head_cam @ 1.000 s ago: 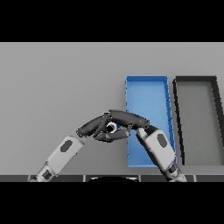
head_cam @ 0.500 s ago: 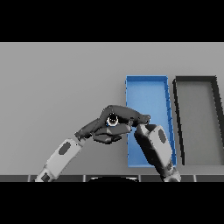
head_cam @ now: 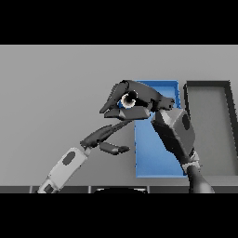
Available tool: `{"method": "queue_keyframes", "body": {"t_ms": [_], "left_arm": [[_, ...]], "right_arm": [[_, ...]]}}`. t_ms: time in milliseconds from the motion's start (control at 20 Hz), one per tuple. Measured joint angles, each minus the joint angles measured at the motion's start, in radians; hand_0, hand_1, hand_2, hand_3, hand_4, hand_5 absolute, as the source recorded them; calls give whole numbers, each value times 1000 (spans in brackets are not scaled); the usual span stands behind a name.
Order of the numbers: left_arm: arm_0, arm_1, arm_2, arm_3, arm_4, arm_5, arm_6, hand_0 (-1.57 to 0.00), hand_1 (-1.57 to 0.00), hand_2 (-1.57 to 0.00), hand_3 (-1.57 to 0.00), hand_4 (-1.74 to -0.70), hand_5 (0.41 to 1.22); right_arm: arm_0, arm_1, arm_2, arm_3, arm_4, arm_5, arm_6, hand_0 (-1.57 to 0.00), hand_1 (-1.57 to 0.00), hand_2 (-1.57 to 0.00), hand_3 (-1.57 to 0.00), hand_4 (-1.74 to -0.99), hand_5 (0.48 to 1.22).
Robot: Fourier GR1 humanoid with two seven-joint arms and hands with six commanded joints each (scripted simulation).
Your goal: Pick up the blue pipe and place it into the blue bin.
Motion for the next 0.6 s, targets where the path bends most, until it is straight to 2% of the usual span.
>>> {"method": "queue_keyframes", "body": {"t_ms": [100,250,300,350,500,600], "left_arm": [[7,10,1,-5,2,-5,2,1,1,1,1,-860,484],[15,10,-2,-23,-5,10,22,1,1,1,1,-844,481],[18,15,-2,-32,-8,13,18,1,1,1,1,-841,477],[17,16,-1,-34,-8,15,29,1,1,1,1,-835,474],[11,20,4,-29,-19,23,31,1,1,1,1,-829,465],[22,20,0,-24,-29,29,29,1,1,1,1,-825,461]], "right_arm": [[-62,-33,-58,65,26,-37,-26,-1571,-1571,-1571,-1571,-1497,1221],[-91,-81,-117,168,122,-55,-63,-1571,-1571,-1571,-1571,-1498,1221],[-92,-98,-135,218,151,-52,-60,-1571,-1571,-1571,-1571,-1498,1221],[-91,-115,-158,260,178,-50,-69,-1571,-1571,-1571,-1571,-1498,1221],[-50,-160,-220,368,212,-43,-43,-1571,-1571,-1571,-1571,-1499,1221],[3,-172,-243,401,247,-58,-33,-1571,-1571,-1571,-1571,-1499,1221]]}}
